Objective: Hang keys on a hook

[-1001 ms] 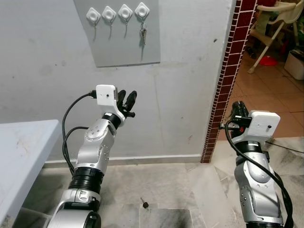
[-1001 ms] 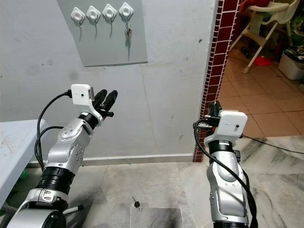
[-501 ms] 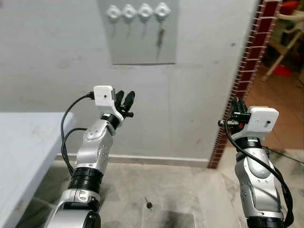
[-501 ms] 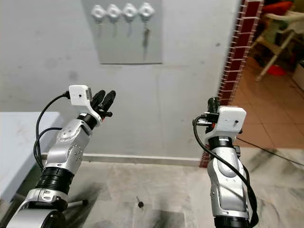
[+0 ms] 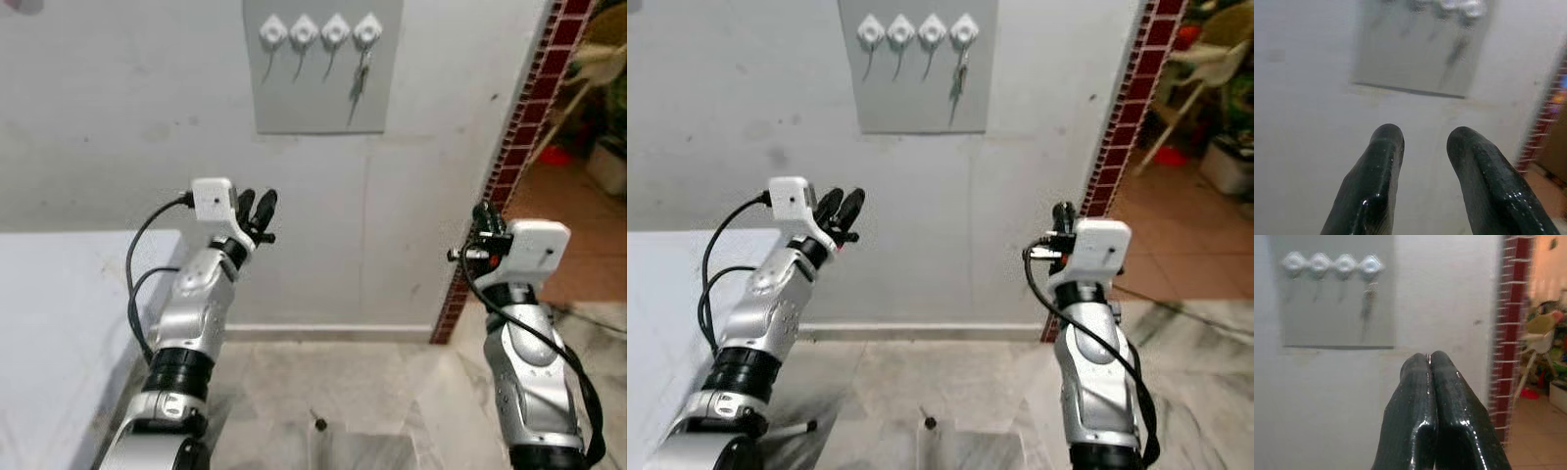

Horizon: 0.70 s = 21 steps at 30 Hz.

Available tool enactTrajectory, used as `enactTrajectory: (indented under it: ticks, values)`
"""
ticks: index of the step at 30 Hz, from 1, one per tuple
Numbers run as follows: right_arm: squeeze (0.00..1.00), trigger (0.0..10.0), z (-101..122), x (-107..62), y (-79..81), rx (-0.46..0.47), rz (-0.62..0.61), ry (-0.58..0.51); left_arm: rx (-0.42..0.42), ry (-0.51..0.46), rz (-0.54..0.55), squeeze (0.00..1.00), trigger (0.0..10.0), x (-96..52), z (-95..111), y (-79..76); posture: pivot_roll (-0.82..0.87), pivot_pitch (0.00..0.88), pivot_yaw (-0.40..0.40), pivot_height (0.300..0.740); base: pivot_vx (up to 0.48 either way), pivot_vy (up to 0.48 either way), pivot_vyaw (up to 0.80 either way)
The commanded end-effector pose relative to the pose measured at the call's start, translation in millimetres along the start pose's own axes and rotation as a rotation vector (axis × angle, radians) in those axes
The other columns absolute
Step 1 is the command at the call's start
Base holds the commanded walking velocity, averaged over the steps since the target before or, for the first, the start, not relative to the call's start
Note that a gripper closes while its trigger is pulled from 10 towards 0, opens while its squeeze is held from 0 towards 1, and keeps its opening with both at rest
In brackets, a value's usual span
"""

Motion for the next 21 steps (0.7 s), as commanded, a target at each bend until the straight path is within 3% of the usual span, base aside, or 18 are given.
enactTrajectory:
  ticks: [1, 16, 21]
  values:
    - [0.0, 10.0, 5.4, 3.2, 5.9, 0.005, 0.02, -0.017, 0.026, 0.005, 0.042, 0.0, 10.0, 0.8, 4.0, 6.7, 0.02, 0.0, 0.033, 0.74, 0.0, 0.0, 0.0]
    - [0.0, 10.0, 3.9, 1.7, 7.7, 0.012, 0.026, -0.014, 0.06, 0.034, 0.035, 0.0, 10.0, -0.8, 0.2, 7.9, 0.02, 0.0, 0.03, 0.74, 0.0, 0.0, 0.0]
    - [0.0, 10.0, 4.2, 2.6, 8.2, 0.012, 0.032, -0.017, 0.053, 0.028, 0.038, 0.0, 10.0, -1.0, 1.9, 8.6, 0.02, 0.0, 0.029, 0.74, 0.325, 0.0, 0.0]
Point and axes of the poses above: a point about 5 cm out from each wrist's last joint towards the gripper, its own x axis pointing out of the wrist towards the gripper, its own z axis along the axis of the wrist's last joint, y = z × x, the point moved 5 cm from there along x, pointing out of the wrist towards the gripper, and after that the axes turned 14 degrees about -x, right-handed, at the moved point
